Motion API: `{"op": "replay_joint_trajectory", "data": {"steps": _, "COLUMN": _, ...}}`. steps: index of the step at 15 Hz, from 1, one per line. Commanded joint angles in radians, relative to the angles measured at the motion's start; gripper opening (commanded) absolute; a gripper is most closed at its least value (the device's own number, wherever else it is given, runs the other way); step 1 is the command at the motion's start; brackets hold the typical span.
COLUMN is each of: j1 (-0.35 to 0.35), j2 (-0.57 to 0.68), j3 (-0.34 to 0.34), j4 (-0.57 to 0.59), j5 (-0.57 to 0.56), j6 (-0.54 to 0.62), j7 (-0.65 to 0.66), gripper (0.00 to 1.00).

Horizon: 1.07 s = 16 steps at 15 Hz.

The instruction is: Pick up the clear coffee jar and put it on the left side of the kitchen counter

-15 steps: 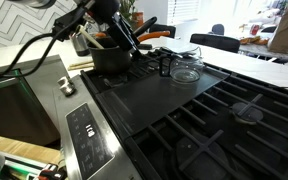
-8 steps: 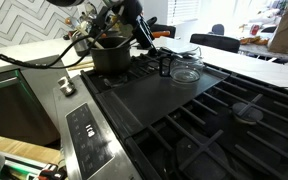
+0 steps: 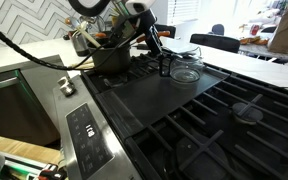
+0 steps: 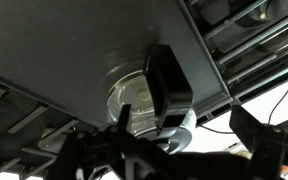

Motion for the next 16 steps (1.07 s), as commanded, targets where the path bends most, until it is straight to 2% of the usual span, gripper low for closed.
{"op": "replay_joint_trajectory", "data": {"steps": 1, "j1": 0.024, "j2": 0.068, "j3": -0.032, "j4": 0.057, "j5": 0.053, "j6": -0.025, "j7": -0.002, "gripper": 1.0}}
{"op": "replay_joint_trajectory", "data": {"steps": 6, "j1": 0.029, "j2": 0.107, "j3": -0.054, "j4": 0.087, "j5": 0.042, "j6": -0.031, "j7": 0.009, "gripper": 1.0}}
{"op": "replay_joint_trajectory", "data": {"steps": 7, "j1": 0.029, "j2": 0.113, "j3": -0.057, "j4": 0.093, "j5": 0.042, "j6": -0.033, "j7": 0.009, "gripper": 0.93}}
{"op": "replay_joint_trajectory", "data": {"steps": 8, "j1": 0.028, "j2": 0.119, "j3": -0.058, "j4": 0.097, "j5": 0.043, "j6": -0.036, "j7": 0.008, "gripper": 0.74}}
{"op": "replay_joint_trajectory", "data": {"steps": 10, "j1": 0.031, "j2": 0.127, "j3": -0.063, "j4": 0.103, "j5": 0.04, "j6": -0.038, "j7": 0.011, "gripper": 0.68}}
{"op": "replay_joint_trajectory", "data": {"steps": 16, "j1": 0.035, "j2": 0.136, "j3": -0.073, "j4": 0.116, "j5": 0.032, "j6": -0.069, "j7": 0.015, "gripper": 0.2}}
